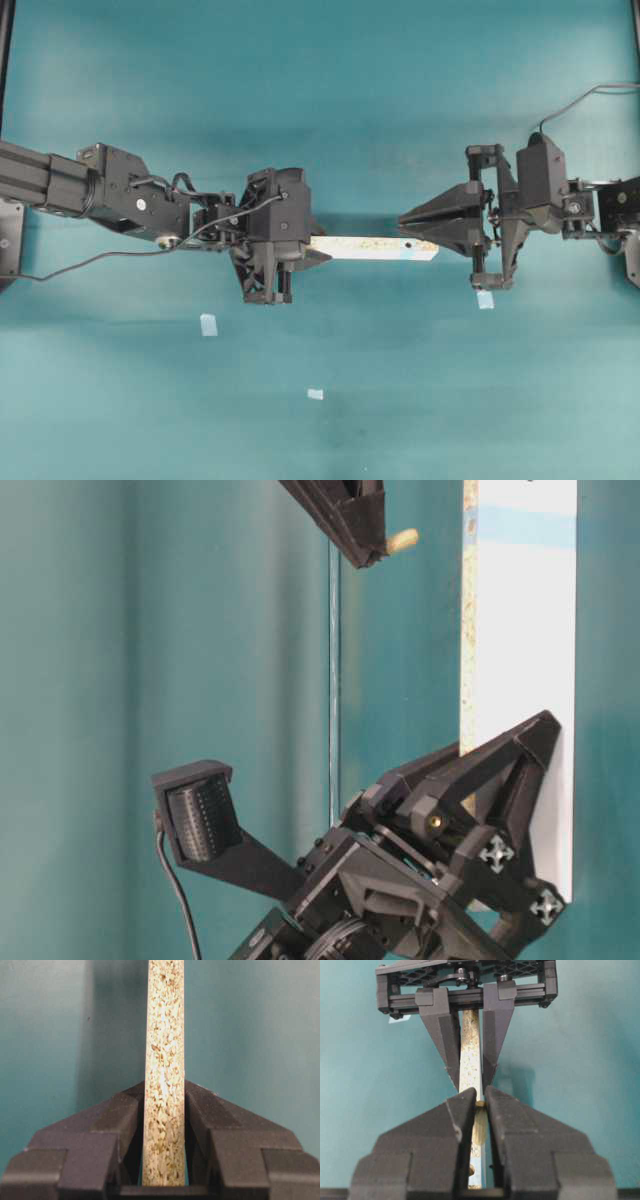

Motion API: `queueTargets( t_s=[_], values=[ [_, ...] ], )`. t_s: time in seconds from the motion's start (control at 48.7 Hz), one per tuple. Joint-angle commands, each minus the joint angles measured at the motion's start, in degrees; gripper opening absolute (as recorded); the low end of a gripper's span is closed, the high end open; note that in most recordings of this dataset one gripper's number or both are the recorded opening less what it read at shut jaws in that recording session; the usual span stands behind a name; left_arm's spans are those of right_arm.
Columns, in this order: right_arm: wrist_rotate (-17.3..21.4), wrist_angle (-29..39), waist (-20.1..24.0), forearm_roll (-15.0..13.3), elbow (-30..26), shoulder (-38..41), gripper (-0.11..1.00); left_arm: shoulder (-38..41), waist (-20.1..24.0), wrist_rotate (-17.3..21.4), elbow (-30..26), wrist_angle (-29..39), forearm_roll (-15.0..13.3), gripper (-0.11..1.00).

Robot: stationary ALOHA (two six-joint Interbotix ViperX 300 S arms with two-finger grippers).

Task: Insert the rod into the hole on the wooden board.
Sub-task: 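Align the held peg with the hole near the board's right end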

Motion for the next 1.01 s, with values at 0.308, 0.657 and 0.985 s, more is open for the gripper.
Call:
queueTargets(
  t_s=[0.308, 0.657, 0.985],
  values=[
    [-0.53, -2.90, -0.18, 0.26, 0.53, 0.88, 0.10, -0.09, 1.41, 0.00, 0.35, 0.62, -0.09, 0.31],
    [-0.53, -4.83, -0.18, 0.18, 0.44, 2.81, 0.10, -0.09, 1.41, -0.09, 0.18, 0.70, -0.09, 0.31],
    [-0.53, -4.57, -0.18, -0.26, 0.26, 4.22, 0.10, -0.09, 1.49, -0.09, 0.18, 0.70, -0.18, 0.31]
  ],
)
